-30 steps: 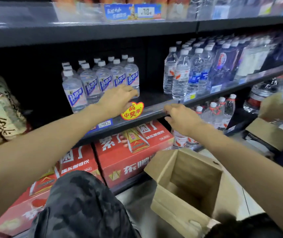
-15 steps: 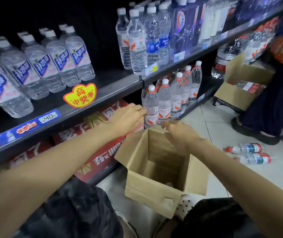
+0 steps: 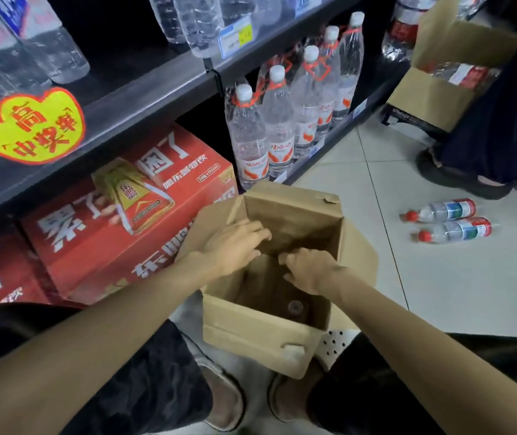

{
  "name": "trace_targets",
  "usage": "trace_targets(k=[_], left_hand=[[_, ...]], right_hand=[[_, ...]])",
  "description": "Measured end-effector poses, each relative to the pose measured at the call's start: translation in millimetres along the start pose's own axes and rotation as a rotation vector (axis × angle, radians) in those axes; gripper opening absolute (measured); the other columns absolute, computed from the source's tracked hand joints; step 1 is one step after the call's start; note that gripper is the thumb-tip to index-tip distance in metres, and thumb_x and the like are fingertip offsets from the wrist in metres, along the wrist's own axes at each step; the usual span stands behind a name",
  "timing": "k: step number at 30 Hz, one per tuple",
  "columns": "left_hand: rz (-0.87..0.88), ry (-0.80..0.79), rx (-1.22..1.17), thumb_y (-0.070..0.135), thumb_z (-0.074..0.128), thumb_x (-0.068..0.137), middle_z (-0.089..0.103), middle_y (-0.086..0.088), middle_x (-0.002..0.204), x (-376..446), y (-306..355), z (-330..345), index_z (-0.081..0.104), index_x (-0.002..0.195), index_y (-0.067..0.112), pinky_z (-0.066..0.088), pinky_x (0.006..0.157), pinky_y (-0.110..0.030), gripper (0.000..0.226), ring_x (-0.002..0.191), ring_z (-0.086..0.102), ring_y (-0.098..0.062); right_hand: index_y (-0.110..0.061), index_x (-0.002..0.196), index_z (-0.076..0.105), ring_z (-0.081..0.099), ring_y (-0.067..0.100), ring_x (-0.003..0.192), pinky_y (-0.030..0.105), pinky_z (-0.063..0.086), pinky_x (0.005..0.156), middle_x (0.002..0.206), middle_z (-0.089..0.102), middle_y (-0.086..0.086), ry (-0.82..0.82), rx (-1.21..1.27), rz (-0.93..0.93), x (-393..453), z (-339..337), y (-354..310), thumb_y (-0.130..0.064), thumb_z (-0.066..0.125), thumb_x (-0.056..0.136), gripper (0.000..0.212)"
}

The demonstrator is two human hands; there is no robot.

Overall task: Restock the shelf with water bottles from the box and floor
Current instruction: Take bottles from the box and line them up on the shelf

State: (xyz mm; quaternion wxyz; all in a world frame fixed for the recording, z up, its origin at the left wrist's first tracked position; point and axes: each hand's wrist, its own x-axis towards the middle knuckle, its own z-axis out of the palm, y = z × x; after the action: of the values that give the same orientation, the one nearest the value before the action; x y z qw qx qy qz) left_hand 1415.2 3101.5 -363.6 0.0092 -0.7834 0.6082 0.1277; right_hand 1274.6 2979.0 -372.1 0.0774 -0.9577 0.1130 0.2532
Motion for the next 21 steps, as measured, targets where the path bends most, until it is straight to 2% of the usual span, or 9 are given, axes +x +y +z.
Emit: trace_targets(k=[7, 11, 16, 21], left_hand=[[0.039, 0.011, 0.123, 0.027, 0.057, 0.090, 0.055, 0.000, 0.127, 1, 7, 23, 0.050, 0.130, 0.021, 0.044, 0.096, -0.038, 0.042, 0.119, 0.049, -0.023], [0.065, 0.029, 0.129, 0.025, 0.060, 0.087, 0.058, -0.001, 0.122, 1, 5, 25, 0.054, 0.126, 0.019, 0.047, 0.091, -0.039, 0.040, 0.114, 0.053, -0.024], [0.082, 0.028, 0.138, 0.023, 0.065, 0.083, 0.061, -0.003, 0.115, 0, 3, 27, 0.058, 0.122, 0.018, 0.051, 0.084, -0.040, 0.040, 0.107, 0.057, -0.026], [0.066, 0.029, 0.142, 0.024, 0.061, 0.086, 0.060, -0.002, 0.118, -1, 6, 25, 0.054, 0.127, 0.020, 0.049, 0.087, -0.038, 0.042, 0.110, 0.055, -0.025]], right_hand=[[-0.015, 0.137, 0.048, 0.058, 0.031, 0.116, 0.039, 0.048, 0.090, 0.131, 0.056, 0.011, -0.227, -0.068, -0.091, 13, 35, -12, -0.015, 0.051, 0.098, 0.039], [-0.013, 0.132, 0.053, 0.058, 0.029, 0.118, 0.036, 0.046, 0.092, 0.133, 0.055, 0.010, -0.327, 0.063, -0.065, 14, 44, -15, -0.010, 0.044, 0.100, 0.033], [-0.009, 0.133, 0.053, 0.057, 0.030, 0.119, 0.037, 0.047, 0.092, 0.135, 0.053, 0.013, -0.348, 0.142, -0.015, 14, 44, -15, -0.007, 0.042, 0.101, 0.035], [-0.008, 0.126, 0.057, 0.060, 0.029, 0.111, 0.034, 0.047, 0.083, 0.127, 0.058, 0.012, -0.357, 0.179, -0.003, 16, 46, -15, -0.009, 0.047, 0.099, 0.029]])
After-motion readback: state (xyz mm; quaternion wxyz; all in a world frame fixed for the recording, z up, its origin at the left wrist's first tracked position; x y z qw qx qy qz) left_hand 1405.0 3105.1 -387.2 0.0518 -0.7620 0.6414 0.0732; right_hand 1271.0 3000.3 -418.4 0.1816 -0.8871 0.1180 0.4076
